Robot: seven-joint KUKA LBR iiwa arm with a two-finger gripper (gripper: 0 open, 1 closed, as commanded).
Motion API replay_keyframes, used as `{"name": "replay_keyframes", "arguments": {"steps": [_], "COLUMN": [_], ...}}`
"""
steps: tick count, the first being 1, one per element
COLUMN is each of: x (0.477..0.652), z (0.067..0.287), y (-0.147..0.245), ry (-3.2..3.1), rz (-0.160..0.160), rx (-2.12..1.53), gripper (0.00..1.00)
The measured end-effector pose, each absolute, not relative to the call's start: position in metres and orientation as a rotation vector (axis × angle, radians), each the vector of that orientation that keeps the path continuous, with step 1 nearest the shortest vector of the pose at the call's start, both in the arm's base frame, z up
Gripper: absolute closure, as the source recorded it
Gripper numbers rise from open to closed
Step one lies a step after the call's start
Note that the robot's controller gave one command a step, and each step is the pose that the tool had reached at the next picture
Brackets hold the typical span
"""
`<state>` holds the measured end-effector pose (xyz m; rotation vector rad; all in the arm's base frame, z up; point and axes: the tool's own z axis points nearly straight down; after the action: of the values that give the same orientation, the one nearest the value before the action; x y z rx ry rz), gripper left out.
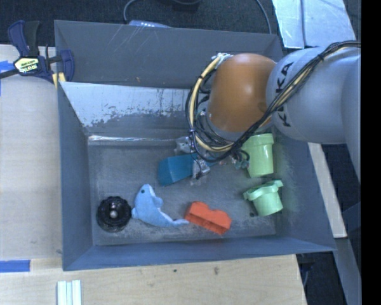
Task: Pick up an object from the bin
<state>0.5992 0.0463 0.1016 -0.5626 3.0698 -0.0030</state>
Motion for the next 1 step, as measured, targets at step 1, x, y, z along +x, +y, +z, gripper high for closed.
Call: {"name": "replay_keyframes", "arguments": {"steps": [1], "x": [0.5332], "z": [0.1424], "y": [0.0043], "ry": [3.01], "rz": [-0.006], "rx": [-0.844], "gripper": [1.0]}}
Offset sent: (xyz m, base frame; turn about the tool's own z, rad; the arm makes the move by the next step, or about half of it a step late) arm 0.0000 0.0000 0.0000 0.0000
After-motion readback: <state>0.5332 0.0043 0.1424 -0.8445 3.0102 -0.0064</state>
